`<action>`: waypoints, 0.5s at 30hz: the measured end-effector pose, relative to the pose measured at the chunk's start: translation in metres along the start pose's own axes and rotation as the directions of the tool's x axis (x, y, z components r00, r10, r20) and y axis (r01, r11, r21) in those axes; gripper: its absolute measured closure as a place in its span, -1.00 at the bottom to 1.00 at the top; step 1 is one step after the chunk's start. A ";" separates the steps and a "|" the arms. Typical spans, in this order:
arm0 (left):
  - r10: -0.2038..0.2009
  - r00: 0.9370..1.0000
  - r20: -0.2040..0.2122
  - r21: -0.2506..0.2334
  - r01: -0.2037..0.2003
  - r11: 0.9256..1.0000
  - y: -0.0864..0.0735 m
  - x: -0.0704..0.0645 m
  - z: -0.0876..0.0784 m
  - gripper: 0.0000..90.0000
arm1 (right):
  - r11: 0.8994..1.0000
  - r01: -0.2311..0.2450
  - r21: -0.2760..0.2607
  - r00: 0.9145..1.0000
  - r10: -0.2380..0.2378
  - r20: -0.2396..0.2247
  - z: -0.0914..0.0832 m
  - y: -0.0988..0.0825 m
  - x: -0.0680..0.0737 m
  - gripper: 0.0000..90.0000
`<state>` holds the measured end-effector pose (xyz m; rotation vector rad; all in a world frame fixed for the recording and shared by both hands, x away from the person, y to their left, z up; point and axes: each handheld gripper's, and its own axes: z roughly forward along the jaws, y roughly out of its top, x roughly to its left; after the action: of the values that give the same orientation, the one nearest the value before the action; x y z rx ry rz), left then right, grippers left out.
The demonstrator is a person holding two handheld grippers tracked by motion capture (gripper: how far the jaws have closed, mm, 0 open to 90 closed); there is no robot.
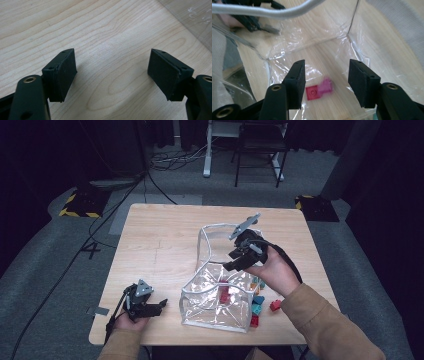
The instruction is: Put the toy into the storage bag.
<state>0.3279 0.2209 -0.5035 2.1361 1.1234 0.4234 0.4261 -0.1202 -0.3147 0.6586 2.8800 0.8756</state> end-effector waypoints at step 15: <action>-0.001 1.000 0.006 0.003 0.001 1.000 0.000 0.000 0.000 -0.49 | 0.961 -0.018 -0.276 0.999 0.030 0.037 -0.060 -0.031 -0.002 0.03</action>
<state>0.3284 0.2209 -0.5035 2.1377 1.1226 0.4152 0.4054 -0.1750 -0.2813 0.6732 2.6464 1.2219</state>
